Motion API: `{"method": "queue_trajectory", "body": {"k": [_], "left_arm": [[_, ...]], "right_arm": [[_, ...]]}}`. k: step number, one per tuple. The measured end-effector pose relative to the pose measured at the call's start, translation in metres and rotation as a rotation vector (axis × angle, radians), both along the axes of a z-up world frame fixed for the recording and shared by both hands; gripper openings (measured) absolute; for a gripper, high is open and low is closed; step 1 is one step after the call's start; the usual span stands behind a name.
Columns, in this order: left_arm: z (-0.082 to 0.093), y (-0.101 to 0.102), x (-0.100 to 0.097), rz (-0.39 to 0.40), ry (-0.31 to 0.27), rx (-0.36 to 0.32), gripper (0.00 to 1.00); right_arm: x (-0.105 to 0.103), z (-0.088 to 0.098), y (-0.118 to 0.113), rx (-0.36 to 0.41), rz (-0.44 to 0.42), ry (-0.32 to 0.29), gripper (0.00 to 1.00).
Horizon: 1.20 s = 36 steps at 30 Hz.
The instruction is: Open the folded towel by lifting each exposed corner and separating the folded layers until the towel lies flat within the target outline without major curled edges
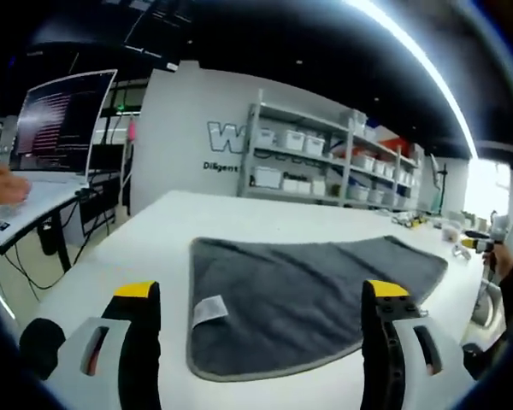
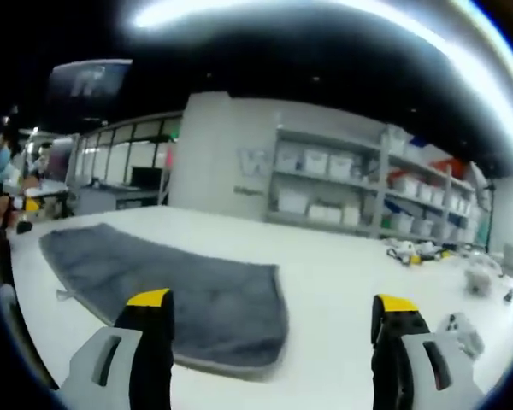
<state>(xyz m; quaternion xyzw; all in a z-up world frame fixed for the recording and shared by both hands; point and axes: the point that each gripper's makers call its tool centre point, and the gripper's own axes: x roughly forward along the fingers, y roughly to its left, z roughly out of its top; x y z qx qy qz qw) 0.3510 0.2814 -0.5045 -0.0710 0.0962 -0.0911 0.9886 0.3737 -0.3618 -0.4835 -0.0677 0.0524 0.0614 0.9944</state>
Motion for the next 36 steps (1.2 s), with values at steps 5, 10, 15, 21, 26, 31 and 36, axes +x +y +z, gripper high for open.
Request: {"method": "queue_trajectory", "body": {"k": [5,10,15,21,26,31,36], "left_arm": [[-0.010,-0.001,0.005,-0.006,0.022,0.021,0.93],[-0.020,-0.001,0.009,-0.009,0.049,0.023,0.90],[-0.040,0.008,0.017,0.012,0.114,0.030,0.83],[-0.052,0.020,0.021,0.043,0.145,0.018,0.78],[-0.054,0.023,0.022,0.045,0.144,0.011,0.78],[-0.049,0.020,0.024,0.022,0.128,-0.003,0.80],[-0.050,0.020,0.022,0.018,0.136,0.005,0.81]], "right_arm": [[0.006,-0.013,0.001,-0.006,0.004,0.027,0.94],[0.011,-0.018,0.002,-0.006,0.006,0.038,0.93],[0.023,-0.028,-0.003,-0.009,-0.001,0.060,0.90],[0.030,-0.044,-0.011,-0.019,-0.023,0.094,0.88],[0.031,-0.050,-0.009,-0.024,-0.021,0.110,0.88],[0.035,-0.046,-0.004,-0.017,-0.014,0.105,0.89],[0.036,-0.043,-0.004,-0.020,-0.013,0.106,0.89]]}}
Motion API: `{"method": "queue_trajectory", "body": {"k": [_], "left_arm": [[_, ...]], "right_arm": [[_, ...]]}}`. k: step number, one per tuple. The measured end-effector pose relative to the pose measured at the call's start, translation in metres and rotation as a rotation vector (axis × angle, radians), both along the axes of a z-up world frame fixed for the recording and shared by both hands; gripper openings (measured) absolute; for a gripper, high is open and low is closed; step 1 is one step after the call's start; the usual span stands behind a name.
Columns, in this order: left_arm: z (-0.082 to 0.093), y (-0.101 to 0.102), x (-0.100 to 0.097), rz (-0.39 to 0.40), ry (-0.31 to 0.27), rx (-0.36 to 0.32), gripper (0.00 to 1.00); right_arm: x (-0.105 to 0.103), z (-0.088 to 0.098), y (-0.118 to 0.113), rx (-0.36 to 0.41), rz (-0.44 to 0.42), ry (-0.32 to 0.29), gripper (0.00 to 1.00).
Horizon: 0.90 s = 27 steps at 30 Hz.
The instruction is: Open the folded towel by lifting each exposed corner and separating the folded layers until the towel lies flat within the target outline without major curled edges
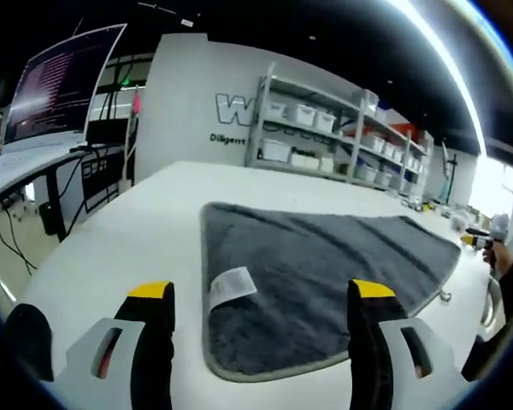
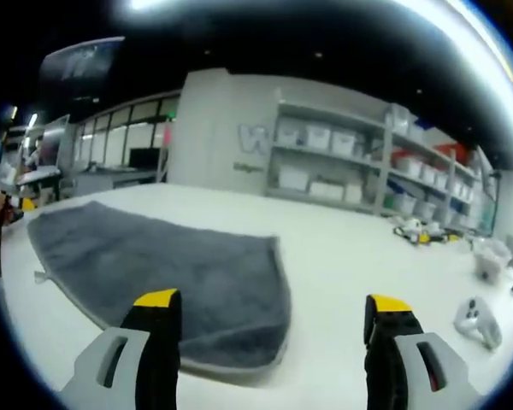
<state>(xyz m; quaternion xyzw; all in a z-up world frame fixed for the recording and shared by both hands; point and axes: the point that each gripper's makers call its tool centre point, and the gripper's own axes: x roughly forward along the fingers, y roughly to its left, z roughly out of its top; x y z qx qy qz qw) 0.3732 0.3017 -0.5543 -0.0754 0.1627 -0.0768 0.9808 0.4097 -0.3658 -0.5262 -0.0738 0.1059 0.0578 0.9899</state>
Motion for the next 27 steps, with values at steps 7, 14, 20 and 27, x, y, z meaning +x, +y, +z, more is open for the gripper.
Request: {"method": "queue_trajectory", "body": {"k": [7,14,20,27], "left_arm": [[0.003,0.004,-0.003,0.008,-0.010,-0.005,0.80],[0.002,0.001,-0.005,0.004,-0.012,-0.008,0.81],[-0.006,0.000,-0.003,0.005,-0.002,-0.014,0.81],[-0.022,0.005,0.000,0.010,0.038,-0.011,0.75]], "right_arm": [[-0.003,0.007,0.002,0.006,0.004,-0.016,0.89],[-0.007,0.000,0.001,0.010,0.008,-0.007,0.89],[-0.005,-0.005,0.001,0.006,0.008,0.004,0.89],[0.012,-0.022,-0.004,0.036,0.009,0.034,0.83]]}}
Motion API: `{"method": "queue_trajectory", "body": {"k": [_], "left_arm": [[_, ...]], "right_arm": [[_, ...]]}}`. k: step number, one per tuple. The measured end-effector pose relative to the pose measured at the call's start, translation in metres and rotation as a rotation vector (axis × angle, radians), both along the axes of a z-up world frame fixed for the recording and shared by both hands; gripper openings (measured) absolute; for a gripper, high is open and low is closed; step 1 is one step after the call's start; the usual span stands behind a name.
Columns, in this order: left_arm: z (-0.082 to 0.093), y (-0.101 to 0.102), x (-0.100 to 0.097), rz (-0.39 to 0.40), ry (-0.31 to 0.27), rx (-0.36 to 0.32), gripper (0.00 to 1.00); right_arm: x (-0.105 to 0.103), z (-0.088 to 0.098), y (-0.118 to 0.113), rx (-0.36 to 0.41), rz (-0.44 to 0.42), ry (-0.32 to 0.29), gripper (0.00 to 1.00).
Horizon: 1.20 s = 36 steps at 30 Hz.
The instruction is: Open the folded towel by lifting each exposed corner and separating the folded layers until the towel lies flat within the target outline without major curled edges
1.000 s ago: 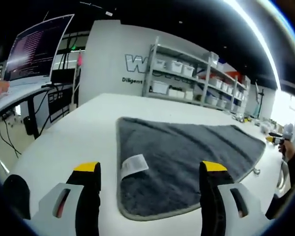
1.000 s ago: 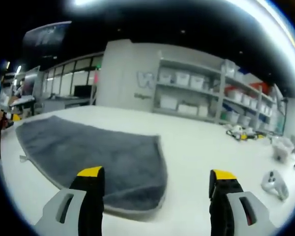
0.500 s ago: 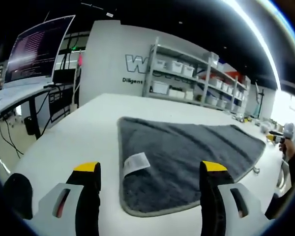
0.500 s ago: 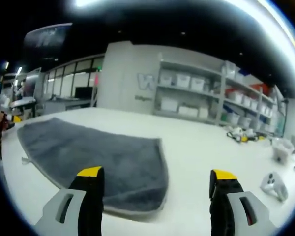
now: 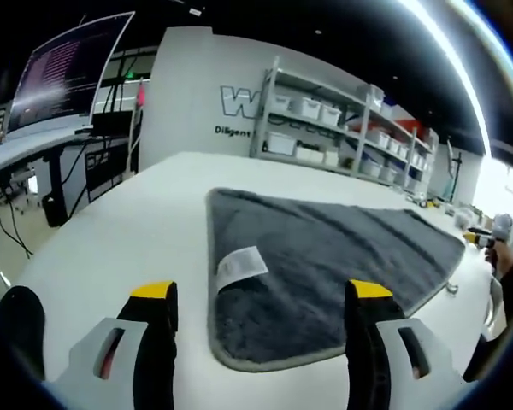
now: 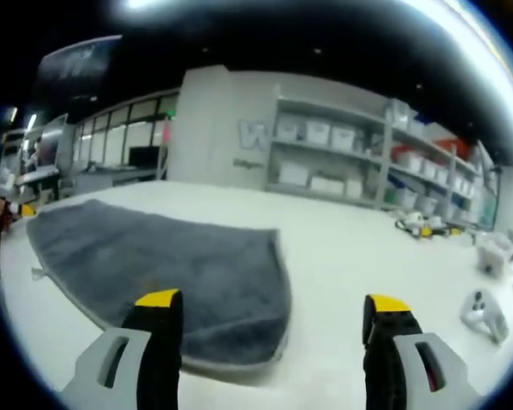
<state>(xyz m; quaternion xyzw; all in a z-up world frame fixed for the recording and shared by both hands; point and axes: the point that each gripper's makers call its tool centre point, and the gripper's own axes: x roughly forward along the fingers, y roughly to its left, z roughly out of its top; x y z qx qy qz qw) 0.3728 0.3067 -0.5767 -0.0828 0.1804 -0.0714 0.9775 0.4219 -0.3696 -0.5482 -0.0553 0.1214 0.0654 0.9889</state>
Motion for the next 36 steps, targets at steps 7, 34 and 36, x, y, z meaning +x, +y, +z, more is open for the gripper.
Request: {"method": "queue_trajectory", "body": {"k": [7,34,36], "left_arm": [[-0.008,0.004,0.003,-0.007,0.025,0.007,0.63],[-0.021,0.015,-0.007,-0.026,0.081,0.097,0.24],[-0.022,0.014,-0.007,-0.029,0.081,0.097,0.23]], "right_arm": [[0.015,-0.011,-0.001,0.105,-0.010,0.030,0.63],[0.015,-0.034,-0.011,0.059,-0.059,0.116,0.36],[0.014,-0.034,-0.012,0.057,-0.062,0.118,0.32]]}}
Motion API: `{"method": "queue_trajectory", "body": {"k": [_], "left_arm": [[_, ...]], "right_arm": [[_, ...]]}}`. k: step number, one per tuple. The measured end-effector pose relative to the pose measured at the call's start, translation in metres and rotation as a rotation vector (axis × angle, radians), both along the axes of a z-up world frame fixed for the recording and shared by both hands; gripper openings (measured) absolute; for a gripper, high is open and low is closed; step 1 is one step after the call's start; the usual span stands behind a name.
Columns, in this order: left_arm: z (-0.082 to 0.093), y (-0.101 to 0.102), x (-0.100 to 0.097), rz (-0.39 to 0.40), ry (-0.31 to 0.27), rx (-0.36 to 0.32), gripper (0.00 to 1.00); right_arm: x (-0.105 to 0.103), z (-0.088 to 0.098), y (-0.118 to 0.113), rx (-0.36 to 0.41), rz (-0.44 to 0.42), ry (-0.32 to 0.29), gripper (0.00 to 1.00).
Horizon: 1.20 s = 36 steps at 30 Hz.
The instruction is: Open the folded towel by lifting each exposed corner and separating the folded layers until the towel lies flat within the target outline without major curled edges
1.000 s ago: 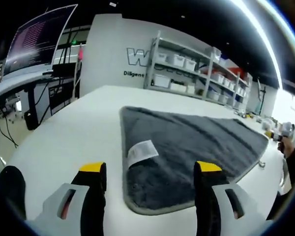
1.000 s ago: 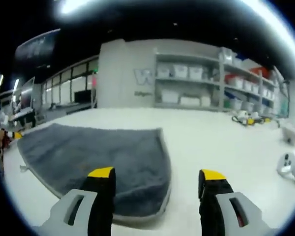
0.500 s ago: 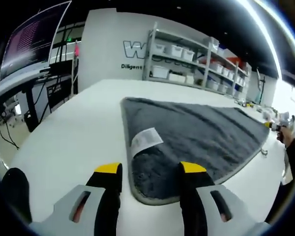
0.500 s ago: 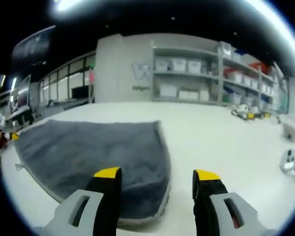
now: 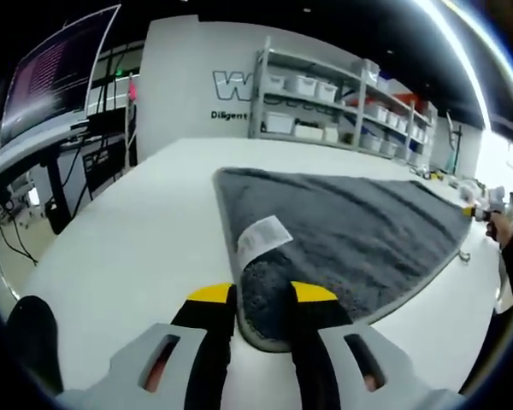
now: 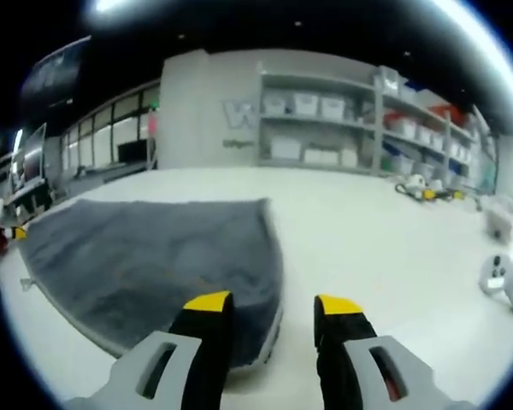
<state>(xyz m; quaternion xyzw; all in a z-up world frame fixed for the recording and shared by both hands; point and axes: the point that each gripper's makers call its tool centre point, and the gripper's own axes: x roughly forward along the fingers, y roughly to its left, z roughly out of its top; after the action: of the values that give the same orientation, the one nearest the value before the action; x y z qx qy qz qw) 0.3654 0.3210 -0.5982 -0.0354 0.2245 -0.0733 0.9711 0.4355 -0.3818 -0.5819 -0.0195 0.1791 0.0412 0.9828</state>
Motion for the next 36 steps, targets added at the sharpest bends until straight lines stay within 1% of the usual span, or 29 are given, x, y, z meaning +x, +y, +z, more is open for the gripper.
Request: {"method": "queue_trajectory", "body": {"k": [3,5,7,8,9,12,14,17,21,36], "left_arm": [[0.000,-0.001,0.000,-0.002,0.003,-0.006,0.22],[0.000,-0.001,-0.001,-0.004,0.004,-0.005,0.19],[-0.001,-0.001,-0.001,-0.008,0.007,-0.006,0.15],[-0.001,-0.002,-0.001,-0.012,0.007,-0.005,0.11],[-0.001,-0.001,-0.002,-0.011,0.008,-0.004,0.09],[-0.001,0.000,-0.001,-0.005,0.009,-0.018,0.08],[-0.001,0.000,-0.002,-0.010,0.009,-0.017,0.06],[0.000,0.000,-0.003,-0.010,0.008,-0.016,0.05],[0.001,0.001,-0.003,-0.007,0.010,-0.036,0.04],[0.001,0.006,-0.005,0.003,0.020,-0.045,0.03]], "right_arm": [[-0.002,-0.001,-0.002,0.005,-0.008,0.010,0.25],[-0.004,-0.002,-0.003,0.010,-0.014,0.015,0.24],[-0.004,-0.003,-0.002,0.019,-0.013,0.023,0.20],[-0.005,-0.004,-0.002,0.019,-0.016,0.026,0.18],[-0.005,-0.005,-0.003,0.017,-0.018,0.028,0.14],[-0.006,-0.007,-0.006,0.025,-0.028,0.031,0.07],[-0.006,-0.009,-0.010,0.008,-0.035,0.032,0.02],[-0.007,-0.013,-0.012,0.001,-0.034,0.041,0.00],[-0.006,-0.014,-0.012,-0.006,-0.032,0.046,0.00],[-0.010,-0.018,-0.014,0.019,-0.048,0.076,0.00]]}}
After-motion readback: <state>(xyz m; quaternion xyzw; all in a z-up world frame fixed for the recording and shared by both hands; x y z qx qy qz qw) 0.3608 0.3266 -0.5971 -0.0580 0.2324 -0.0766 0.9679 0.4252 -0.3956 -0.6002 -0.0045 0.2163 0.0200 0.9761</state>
